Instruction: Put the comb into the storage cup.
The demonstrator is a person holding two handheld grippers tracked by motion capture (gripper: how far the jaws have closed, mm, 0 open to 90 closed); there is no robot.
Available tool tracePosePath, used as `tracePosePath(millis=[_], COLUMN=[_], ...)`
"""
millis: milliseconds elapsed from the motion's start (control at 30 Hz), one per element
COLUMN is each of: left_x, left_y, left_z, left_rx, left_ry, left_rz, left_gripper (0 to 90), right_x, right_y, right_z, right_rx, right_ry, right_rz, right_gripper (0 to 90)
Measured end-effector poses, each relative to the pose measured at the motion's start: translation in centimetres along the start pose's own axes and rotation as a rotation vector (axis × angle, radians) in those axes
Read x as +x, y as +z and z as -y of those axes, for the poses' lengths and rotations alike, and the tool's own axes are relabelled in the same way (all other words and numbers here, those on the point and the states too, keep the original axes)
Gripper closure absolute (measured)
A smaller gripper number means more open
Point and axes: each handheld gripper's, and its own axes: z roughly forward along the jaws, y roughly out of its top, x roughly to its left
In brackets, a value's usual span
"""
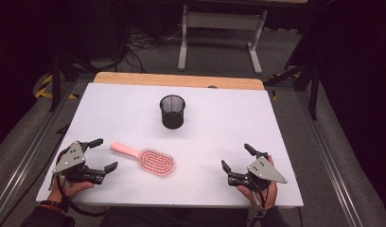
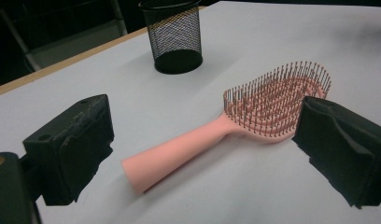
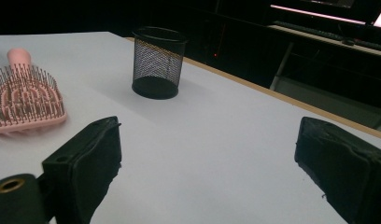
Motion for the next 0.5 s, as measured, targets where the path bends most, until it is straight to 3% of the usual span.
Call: tracePosePath(millis=[267, 500], left_x=[-0.06, -0.17], left_y=[0.12, -0.4], left_z=[0.04, 0.25], left_rx=[0.011, 0.027], left_ry=[0.002, -0.007], left_rz=[0.002, 0.014], left_gripper=[5.8, 5.9], right_x=[-0.13, -0.23], right_y=[-0.4, 0.44], right_z=[-0.1, -0.21], right_rx=[-0.003, 0.015], right_ry=[0.003, -0.001], right_rz=[0.007, -0.033], right_gripper=[8.4, 8.4])
